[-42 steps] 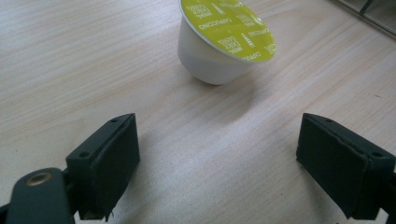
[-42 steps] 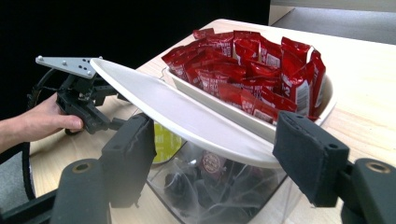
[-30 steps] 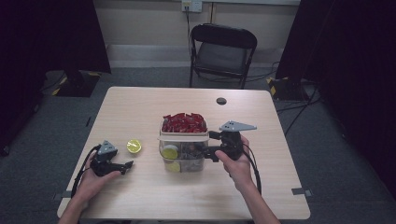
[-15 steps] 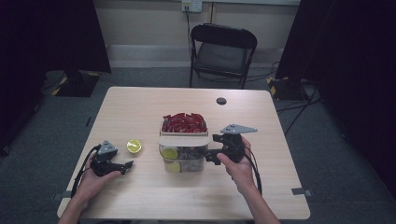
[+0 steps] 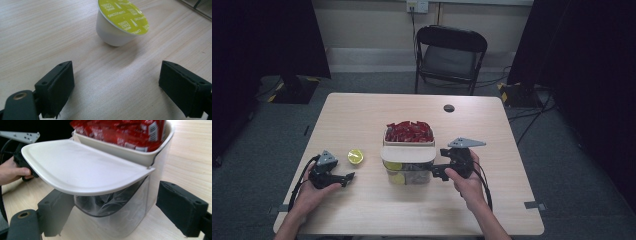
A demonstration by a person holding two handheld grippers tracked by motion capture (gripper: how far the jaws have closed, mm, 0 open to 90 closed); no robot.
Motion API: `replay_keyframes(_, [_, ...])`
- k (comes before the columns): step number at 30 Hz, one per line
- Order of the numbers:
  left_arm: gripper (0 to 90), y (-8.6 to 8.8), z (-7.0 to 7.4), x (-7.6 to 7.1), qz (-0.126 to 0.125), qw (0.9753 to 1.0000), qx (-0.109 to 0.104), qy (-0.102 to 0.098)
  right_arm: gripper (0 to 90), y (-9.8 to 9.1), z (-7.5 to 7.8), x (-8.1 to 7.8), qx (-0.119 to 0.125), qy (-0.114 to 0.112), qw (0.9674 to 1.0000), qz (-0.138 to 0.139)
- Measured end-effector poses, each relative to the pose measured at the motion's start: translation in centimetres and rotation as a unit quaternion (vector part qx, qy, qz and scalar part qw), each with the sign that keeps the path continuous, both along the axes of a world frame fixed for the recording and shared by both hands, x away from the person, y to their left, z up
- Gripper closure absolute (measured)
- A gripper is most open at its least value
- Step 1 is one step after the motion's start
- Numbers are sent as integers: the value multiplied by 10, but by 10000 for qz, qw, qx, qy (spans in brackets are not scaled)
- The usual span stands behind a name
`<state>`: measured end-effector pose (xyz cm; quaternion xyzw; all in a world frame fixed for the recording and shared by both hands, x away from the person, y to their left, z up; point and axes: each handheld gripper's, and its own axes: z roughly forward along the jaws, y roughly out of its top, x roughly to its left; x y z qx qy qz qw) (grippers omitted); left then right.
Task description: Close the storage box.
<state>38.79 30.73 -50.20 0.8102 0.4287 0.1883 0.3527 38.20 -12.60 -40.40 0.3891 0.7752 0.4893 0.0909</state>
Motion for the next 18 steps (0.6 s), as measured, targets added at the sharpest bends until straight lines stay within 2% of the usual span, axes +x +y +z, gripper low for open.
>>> replay_keyframes(5, [124, 0, 0, 0, 7, 10000, -13, -2, 147, 7, -1, -3, -43, -53, 9999, 146])
replay_keyframes(9, [124, 0, 0, 0, 8, 10000, -14, -3, 148, 8, -4, -3, -58, -29, 9999, 153])
replay_keyframes(12, [124, 0, 0, 0, 9, 10000, -15, -3, 149, 10, -12, -3, -113, 88, 9998, 163])
replay_keyframes(18, [124, 0, 0, 0, 9, 10000, -14, -3, 144, 13, -16, -4, -210, 67, 9996, 176])
